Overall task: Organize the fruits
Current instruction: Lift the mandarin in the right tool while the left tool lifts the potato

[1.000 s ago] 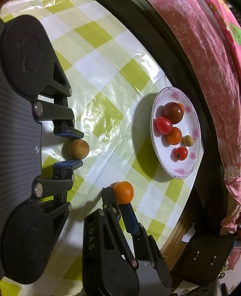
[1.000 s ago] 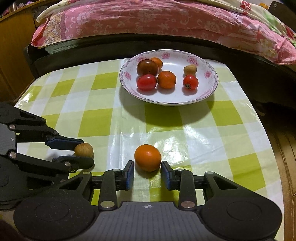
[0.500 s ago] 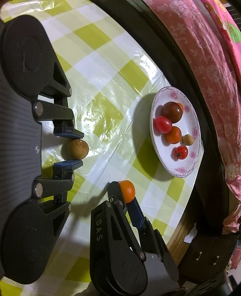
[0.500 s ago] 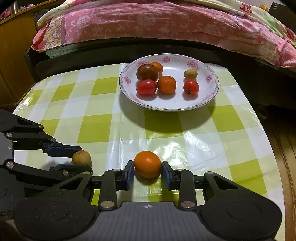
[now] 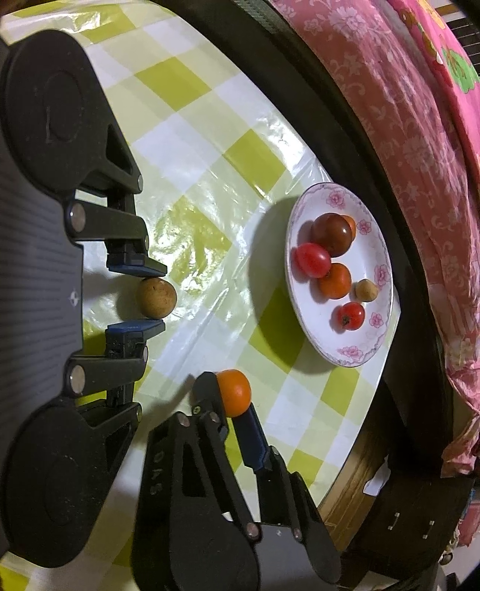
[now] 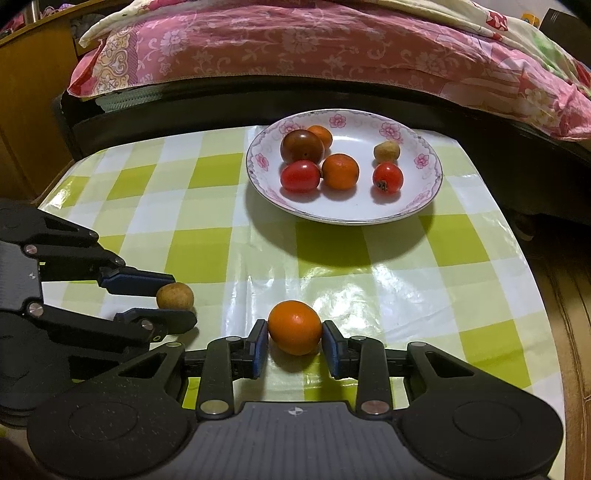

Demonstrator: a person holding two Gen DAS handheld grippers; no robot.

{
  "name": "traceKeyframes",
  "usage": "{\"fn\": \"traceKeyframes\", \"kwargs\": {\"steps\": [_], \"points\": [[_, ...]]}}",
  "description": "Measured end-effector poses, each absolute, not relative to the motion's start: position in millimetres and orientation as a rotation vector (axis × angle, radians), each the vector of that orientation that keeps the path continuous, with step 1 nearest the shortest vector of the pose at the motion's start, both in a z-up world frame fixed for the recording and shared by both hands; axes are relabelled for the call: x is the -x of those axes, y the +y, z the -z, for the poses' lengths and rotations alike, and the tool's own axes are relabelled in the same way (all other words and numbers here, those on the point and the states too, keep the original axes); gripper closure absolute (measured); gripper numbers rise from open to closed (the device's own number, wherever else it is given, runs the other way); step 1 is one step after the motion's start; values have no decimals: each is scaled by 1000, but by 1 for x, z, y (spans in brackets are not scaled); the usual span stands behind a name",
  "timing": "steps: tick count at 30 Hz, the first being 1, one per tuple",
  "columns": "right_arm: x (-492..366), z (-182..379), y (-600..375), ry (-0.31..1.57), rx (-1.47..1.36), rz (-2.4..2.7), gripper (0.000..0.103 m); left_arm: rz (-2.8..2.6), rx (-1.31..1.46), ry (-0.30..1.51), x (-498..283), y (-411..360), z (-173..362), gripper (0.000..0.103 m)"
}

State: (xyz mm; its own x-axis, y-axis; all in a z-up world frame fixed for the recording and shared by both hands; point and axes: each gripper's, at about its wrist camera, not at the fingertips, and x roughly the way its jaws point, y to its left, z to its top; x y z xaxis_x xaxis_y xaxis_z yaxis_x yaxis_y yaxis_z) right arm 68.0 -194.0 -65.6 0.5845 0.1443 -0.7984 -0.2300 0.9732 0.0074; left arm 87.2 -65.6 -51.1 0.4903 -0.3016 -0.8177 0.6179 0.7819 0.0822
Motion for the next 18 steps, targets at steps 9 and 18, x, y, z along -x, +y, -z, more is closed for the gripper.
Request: {"fn": "traceKeyframes", "kwargs": {"steps": [9, 18], "points": [[-68, 55, -193, 893, 90, -216, 76, 559, -386, 868, -95, -71, 41, 70], [-70, 48, -195, 868, 81, -200, 75, 544, -384, 843, -102, -74, 33, 70]]}}
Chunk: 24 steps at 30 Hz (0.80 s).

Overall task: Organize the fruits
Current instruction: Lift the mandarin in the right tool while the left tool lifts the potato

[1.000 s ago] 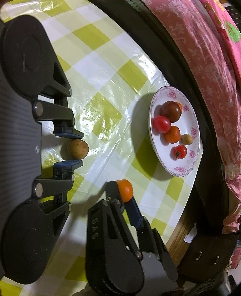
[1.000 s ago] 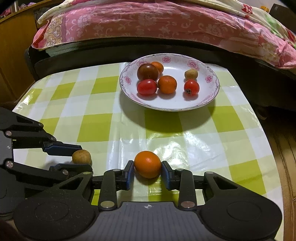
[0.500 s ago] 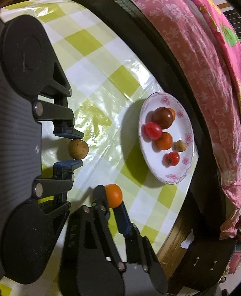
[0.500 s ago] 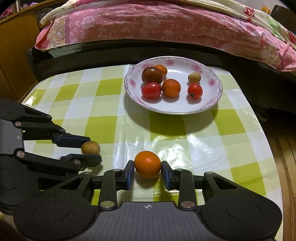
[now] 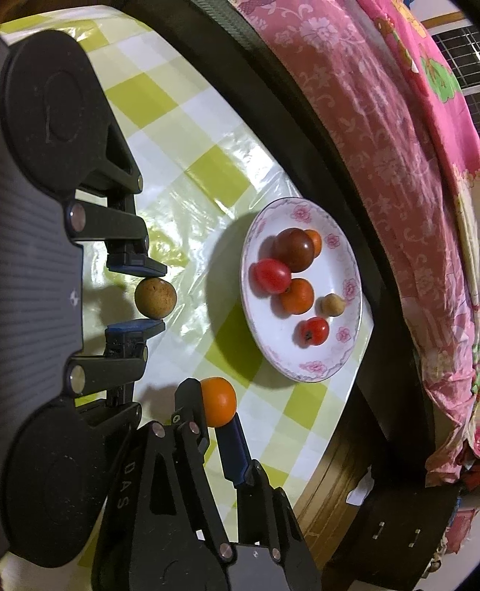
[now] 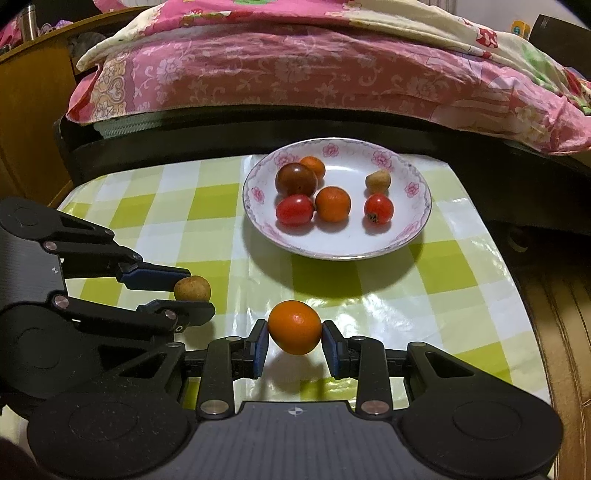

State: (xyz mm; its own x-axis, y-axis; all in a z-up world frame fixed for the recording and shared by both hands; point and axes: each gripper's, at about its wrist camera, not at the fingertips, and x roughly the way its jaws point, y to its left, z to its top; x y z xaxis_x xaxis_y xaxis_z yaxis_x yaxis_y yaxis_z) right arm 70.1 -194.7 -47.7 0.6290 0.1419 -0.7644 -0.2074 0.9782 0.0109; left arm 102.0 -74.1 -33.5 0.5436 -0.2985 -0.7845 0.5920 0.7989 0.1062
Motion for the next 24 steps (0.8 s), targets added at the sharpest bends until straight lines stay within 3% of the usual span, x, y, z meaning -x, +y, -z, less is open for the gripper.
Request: {"fn": "traceKeyframes", "kwargs": {"steps": [24], "points": [[-86, 34, -201, 822, 60, -170, 75, 529, -367, 789, -119, -78, 20, 70]]}}
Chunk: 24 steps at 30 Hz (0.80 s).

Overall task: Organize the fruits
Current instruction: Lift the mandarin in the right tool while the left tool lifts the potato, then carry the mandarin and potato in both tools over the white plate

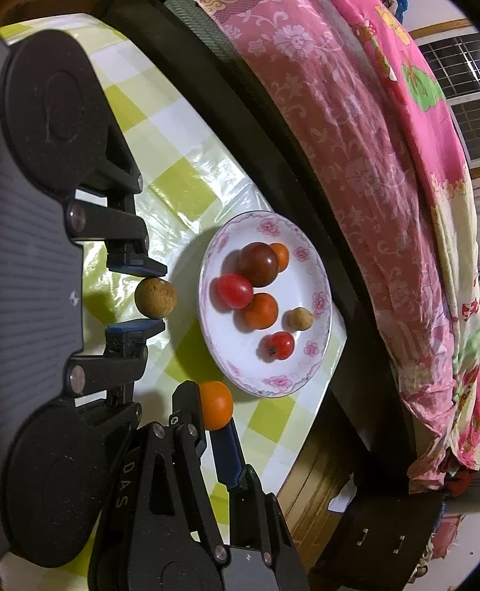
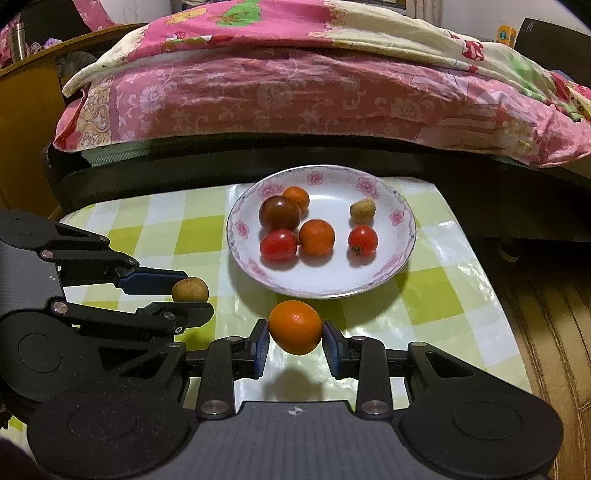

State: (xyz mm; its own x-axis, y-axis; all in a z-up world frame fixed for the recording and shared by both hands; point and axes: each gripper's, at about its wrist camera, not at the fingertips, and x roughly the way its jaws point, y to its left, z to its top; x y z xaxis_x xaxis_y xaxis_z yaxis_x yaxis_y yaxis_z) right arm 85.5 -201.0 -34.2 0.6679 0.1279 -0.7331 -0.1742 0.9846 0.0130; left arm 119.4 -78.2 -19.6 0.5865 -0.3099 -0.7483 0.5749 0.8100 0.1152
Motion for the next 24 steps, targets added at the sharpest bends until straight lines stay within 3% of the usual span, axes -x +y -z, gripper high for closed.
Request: {"fn": "traceKeyframes", "kwargs": {"steps": [24], "points": [[-159, 25, -242, 751, -53, -137, 74, 511, -314, 694, -203, -110, 10, 71]]}}
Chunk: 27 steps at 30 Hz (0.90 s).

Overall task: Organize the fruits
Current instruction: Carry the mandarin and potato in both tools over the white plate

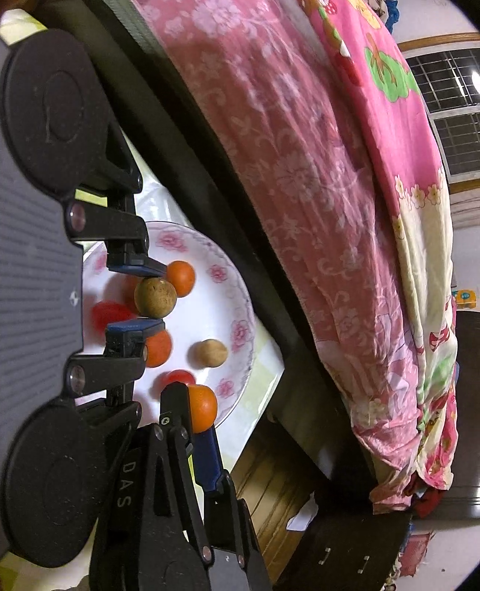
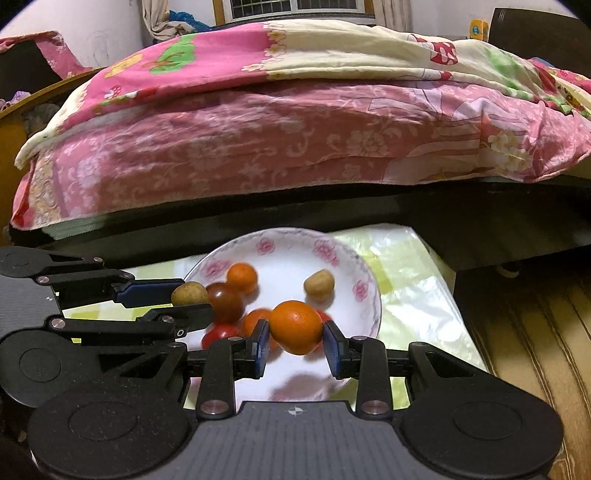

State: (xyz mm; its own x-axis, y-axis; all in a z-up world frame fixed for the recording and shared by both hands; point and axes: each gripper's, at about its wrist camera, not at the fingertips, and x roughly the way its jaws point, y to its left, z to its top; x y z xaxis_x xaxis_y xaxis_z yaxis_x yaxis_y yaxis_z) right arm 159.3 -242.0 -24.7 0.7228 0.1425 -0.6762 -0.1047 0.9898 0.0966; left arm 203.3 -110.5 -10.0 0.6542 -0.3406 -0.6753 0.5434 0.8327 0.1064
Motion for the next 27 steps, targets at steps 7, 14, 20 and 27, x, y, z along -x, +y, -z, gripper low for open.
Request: {"fn": "traceKeyframes", "kwargs": {"steps": [7, 14, 20, 27], "points": [[-181, 33, -256, 743, -79, -136, 74, 529, -355, 672, -221, -125, 16, 72], [-194, 45, -263, 749, -81, -146, 73, 534, -378, 677, -230, -130, 28, 72], [-199, 48, -265, 744, -76, -165, 72, 542, -383, 672, -232, -129, 31, 72], [-199, 48, -264, 739, -80, -164, 71, 539, -388, 676, -232, -129, 33, 71]]}}
